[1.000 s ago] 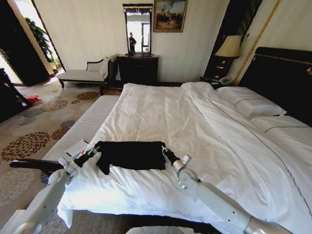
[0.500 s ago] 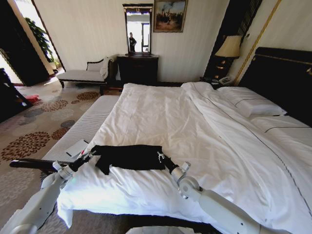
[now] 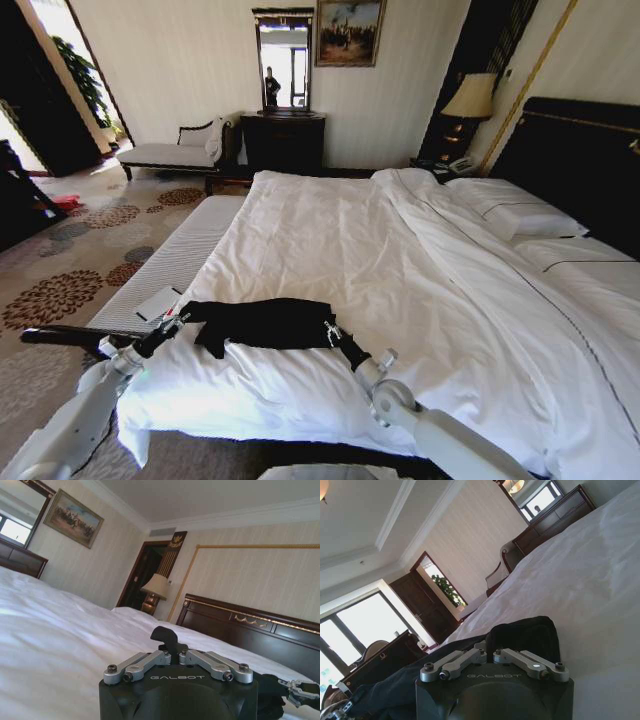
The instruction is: Fold the clothes on the bed.
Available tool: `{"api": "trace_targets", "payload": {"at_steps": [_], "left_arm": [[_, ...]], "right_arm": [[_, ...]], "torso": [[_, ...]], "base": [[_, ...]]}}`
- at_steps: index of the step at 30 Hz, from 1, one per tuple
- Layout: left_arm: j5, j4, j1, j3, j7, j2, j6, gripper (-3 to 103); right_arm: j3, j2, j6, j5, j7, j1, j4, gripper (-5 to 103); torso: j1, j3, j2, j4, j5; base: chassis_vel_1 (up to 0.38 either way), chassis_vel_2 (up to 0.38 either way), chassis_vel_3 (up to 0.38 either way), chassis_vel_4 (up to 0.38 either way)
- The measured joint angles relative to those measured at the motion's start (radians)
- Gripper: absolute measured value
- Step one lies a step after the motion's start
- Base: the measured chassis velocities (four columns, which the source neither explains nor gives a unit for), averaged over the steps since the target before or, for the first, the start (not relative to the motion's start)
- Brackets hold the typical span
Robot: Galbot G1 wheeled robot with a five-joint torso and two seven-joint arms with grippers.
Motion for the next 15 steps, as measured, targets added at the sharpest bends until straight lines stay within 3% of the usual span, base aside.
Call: {"api": "trace_targets", "payload": {"at_steps": [8,15], "left_arm": [[0.031,0.042,-0.02,0.007,-0.052,0.0,-0.034,2],[0.035,0.023,-0.001,0.006,-0.06,0.011,-0.055,-1]], "right_arm": [[0.019,0.001,0.019,-0.001,-0.012,-0.027,-0.001,1],[0.031,-0.016,0.025,-0.036,-0.029,-0.075,0.036,1]], "torso": [[0.0,0.0,0.0,-0.0003,0.0001],[0.0,0.0,0.0,-0.0001,0.0]], "base": [[0.0,0.0,0.0,0.0],[0.0,0.0,0.0,0.0]]}}
